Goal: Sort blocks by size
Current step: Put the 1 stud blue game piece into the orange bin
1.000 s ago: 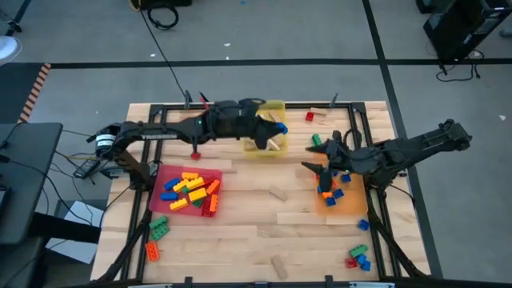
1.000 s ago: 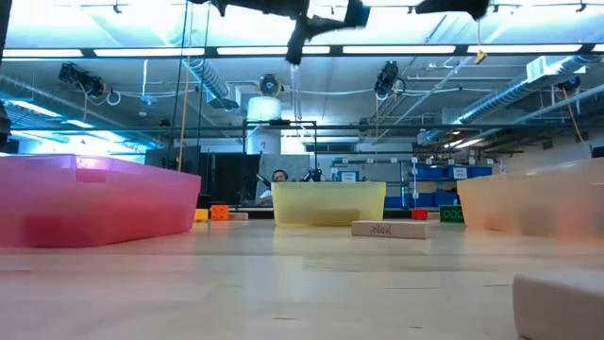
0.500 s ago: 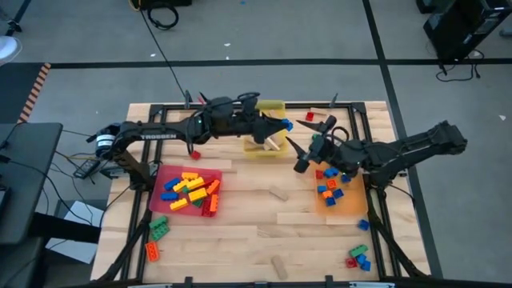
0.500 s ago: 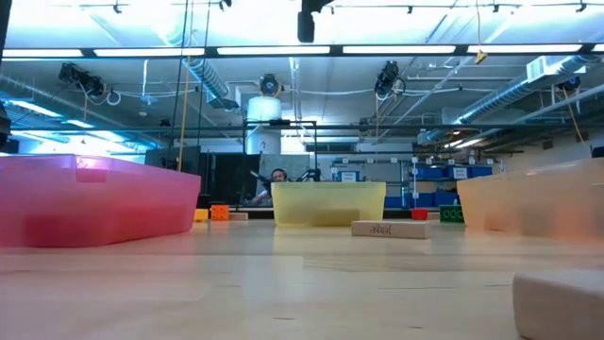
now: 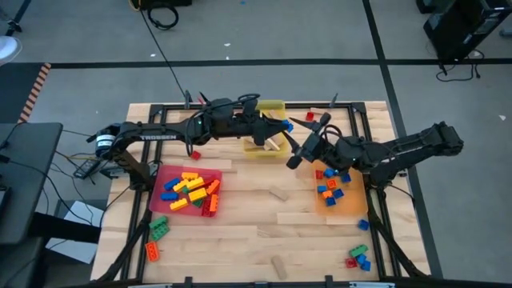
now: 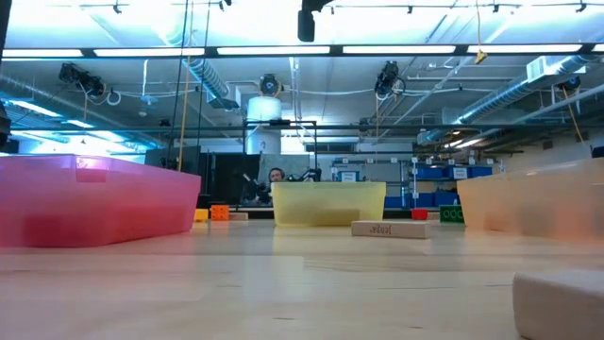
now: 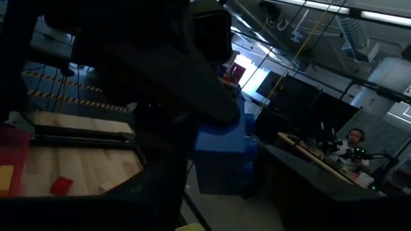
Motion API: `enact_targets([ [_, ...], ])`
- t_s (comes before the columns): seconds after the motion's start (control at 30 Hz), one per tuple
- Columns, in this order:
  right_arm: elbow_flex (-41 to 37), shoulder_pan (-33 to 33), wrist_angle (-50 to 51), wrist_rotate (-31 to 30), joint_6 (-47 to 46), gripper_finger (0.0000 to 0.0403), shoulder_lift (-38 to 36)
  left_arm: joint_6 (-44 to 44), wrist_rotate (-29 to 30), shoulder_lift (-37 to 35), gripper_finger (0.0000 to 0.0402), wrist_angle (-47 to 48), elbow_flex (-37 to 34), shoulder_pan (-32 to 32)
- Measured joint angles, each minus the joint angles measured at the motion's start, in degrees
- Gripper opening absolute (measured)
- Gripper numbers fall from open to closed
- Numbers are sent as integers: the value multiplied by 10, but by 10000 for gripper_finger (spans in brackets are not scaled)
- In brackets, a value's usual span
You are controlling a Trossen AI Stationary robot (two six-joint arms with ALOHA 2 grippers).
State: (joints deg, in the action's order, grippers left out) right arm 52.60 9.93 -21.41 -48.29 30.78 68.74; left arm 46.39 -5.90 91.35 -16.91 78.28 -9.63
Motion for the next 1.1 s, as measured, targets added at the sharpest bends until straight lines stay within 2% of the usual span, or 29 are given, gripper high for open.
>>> enact_targets([
  [0.2,0,-9,-2,3,1,134,5,-12,3,0,156,1,0,0],
  [0.3,0,-12,-2,4,0,111,5,-12,3,0,157,1,0,0],
  [0.5,0,-14,0,5,0,116,5,-13,10,0,161,8,-1,0],
  [0.67,0,-14,5,6,1,135,6,-23,13,0,183,20,-1,-1],
  [0.9,0,-14,4,5,5,113,6,-44,15,1,208,13,-1,-6],
  [1.1,0,-12,6,-41,26,129,-2,-81,16,1,208,9,-1,-14],
])
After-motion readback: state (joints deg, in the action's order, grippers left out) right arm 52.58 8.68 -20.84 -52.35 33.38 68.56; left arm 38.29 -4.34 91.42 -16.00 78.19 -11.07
